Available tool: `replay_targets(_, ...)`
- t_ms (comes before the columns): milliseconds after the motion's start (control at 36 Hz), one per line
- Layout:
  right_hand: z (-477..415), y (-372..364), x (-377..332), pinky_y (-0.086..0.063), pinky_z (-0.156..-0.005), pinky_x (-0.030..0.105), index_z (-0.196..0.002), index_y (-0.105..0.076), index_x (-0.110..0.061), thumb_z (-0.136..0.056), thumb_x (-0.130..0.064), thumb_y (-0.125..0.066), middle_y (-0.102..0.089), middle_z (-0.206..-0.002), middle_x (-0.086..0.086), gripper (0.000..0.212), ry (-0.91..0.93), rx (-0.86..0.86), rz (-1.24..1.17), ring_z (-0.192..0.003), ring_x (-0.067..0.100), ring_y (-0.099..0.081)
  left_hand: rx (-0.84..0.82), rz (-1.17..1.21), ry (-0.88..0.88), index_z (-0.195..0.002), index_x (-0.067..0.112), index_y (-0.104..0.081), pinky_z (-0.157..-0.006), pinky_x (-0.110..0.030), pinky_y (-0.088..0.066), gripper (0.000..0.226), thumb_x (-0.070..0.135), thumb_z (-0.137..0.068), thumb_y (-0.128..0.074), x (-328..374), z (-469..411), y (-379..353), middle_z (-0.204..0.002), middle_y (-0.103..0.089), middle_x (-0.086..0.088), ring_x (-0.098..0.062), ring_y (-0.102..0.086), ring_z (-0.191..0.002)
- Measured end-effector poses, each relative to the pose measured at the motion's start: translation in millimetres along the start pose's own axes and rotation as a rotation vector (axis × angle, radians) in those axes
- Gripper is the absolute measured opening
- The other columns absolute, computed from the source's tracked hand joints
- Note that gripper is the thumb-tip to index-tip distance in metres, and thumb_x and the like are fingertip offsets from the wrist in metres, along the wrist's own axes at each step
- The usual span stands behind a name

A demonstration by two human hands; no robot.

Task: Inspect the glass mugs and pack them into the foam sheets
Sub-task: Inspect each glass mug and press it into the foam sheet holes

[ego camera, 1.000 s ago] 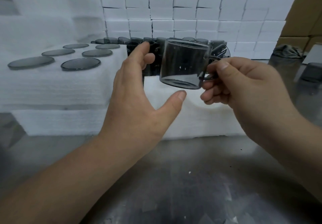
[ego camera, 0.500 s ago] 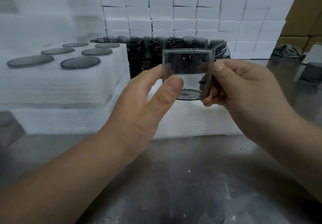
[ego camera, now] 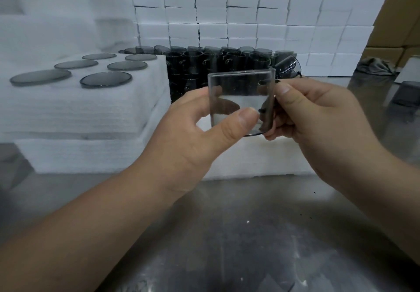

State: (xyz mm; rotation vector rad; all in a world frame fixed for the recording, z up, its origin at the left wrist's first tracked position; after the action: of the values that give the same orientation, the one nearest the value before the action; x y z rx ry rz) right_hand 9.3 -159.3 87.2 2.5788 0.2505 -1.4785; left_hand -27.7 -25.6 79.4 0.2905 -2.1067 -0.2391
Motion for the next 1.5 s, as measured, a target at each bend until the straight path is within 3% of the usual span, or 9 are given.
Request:
replay_targets(195, 1.4, -0.9, -1.3, -0.05, -0.054, 0.021, -0.1, -0.061, -0.026, -0.082, -0.025, -0.052, -0.065, -0.06, -0.002, 0.02, 0.009, -0.04, 0.002, -0.054, 0.012, -0.063, 0.116, 0.138, 0.083, -0.08, 0.028, -0.07, -0.092, -0.056, -0.045, 0.05, 0.069, -0.059, -0.049, -8.9, 1.7, 4.0, -0.099, -0.068, -0.009, -0.034, -0.061, -0.101)
replay_targets(278, 4.1, -5.1, -7.0, -0.052, -0.059, 0.021, -0.104, -0.054, -0.038, -0.075, -0.027, -0.059, -0.065, -0.067, -0.006, 0.031, 0.096, -0.082, 0.118, -0.06, 0.011, -0.065, 0.163, 0.096, 0.102, -0.098, 0.033, -0.054, -0.095, -0.042, -0.047, 0.061, 0.078, -0.059, -0.041, -12.9, -2.2, 10.4, -0.099, -0.07, -0.002, -0.029, -0.061, -0.1)
replay_targets(417, 7.1, -10.4, -12.0, -0.056, -0.069, 0.028, -0.103, -0.053, -0.044, -0.07, -0.03, -0.067, -0.066, -0.074, -0.01, 0.039, 0.209, -0.113, 0.251, -0.069, 0.016, -0.065, 0.163, 0.208, 0.151, -0.101, 0.031, -0.068, -0.097, -0.055, -0.041, 0.073, 0.084, -0.059, -0.044, -18.2, -4.0, 9.6, -0.103, -0.07, -0.005, -0.032, -0.059, -0.108)
replay_targets(500, 5.5, -6.8, -16.1, -0.054, -0.068, 0.022, -0.097, -0.057, -0.041, -0.072, -0.03, -0.066, -0.065, -0.077, -0.003, 0.029, 0.247, -0.078, 0.277, -0.064, 0.01, -0.065, 0.157, 0.182, 0.151, -0.084, 0.046, -0.072, -0.097, -0.053, -0.039, 0.057, 0.076, -0.068, -0.026, -19.1, -5.5, 9.1, -0.088, -0.073, 0.003, -0.022, -0.064, -0.093)
replay_targets(611, 4.3, -8.6, -13.3, -0.053, -0.063, 0.02, -0.091, -0.06, -0.038, -0.074, -0.027, -0.065, -0.066, -0.073, -0.001, 0.021, 0.213, -0.092, 0.228, -0.058, 0.006, -0.065, 0.223, 0.111, 0.206, -0.063, 0.028, -0.074, -0.089, -0.031, -0.036, 0.079, 0.071, -0.074, -0.008, -28.1, -5.8, 20.3, -0.067, -0.071, -0.001, -0.009, -0.065, -0.084)
replay_targets(917, 2.2, -6.7, -7.2, -0.053, -0.056, 0.019, -0.087, -0.063, -0.03, -0.068, -0.036, -0.063, -0.067, -0.061, -0.008, 0.02, 0.122, -0.084, 0.119, -0.053, 0.008, -0.064, 0.252, 0.067, 0.211, -0.064, 0.031, -0.072, -0.084, -0.024, -0.03, 0.072, 0.066, -0.077, -0.01, -28.9, -3.1, 19.1, -0.062, -0.07, 0.004, 0.0, -0.061, -0.083)
replay_targets(1167, 2.5, -6.5, -9.8, -0.053, -0.073, 0.022, -0.096, -0.059, -0.039, -0.071, -0.02, -0.067, -0.068, -0.076, -0.012, 0.033, 0.223, -0.088, 0.194, -0.069, 0.006, -0.063, 0.195, 0.111, 0.231, -0.077, 0.028, -0.073, -0.072, -0.017, -0.038, 0.065, 0.07, -0.075, -0.023, -26.6, -0.8, 17.9, -0.085, -0.071, 0.019, 0.014, -0.06, -0.08)
replay_targets(1362, -0.6, 2.5, -15.6, -0.05, -0.075, 0.018, -0.085, -0.059, -0.04, -0.072, -0.013, -0.068, -0.066, -0.08, -0.013, 0.032, 0.309, 0.002, 0.303, -0.073, 0.005, -0.064, 0.116, -0.152, -0.099, -0.084, 0.045, -0.061, -0.089, -0.01, -0.034, 0.034, 0.07, -0.075, -0.038, 9.1, 1.1, 12.5, -0.093, -0.059, 0.022, 0.006, -0.052, -0.102)
replay_targets(1501, -0.7, 6.4, -17.7, -0.049, -0.065, 0.021, -0.072, -0.058, -0.036, -0.072, -0.015, -0.065, -0.066, -0.078, -0.011, 0.022, 0.316, 0.058, 0.424, -0.068, 0.006, -0.061, 0.014, -0.475, -0.115, -0.116, 0.053, -0.034, -0.102, -0.006, -0.021, 0.063, 0.072, -0.057, -0.044, 10.3, 2.2, 1.5, -0.122, -0.036, 0.032, 0.006, -0.029, -0.126)
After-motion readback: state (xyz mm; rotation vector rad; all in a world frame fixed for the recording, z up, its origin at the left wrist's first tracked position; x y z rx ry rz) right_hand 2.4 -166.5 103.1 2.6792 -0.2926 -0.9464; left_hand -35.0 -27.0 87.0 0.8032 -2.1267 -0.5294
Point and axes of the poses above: each hand's wrist, its own z-axis away from the middle knuckle, its own y-axis out of the back of the hand, x = y × z, the point moved 8 cm from there along -z, towards the middle knuckle
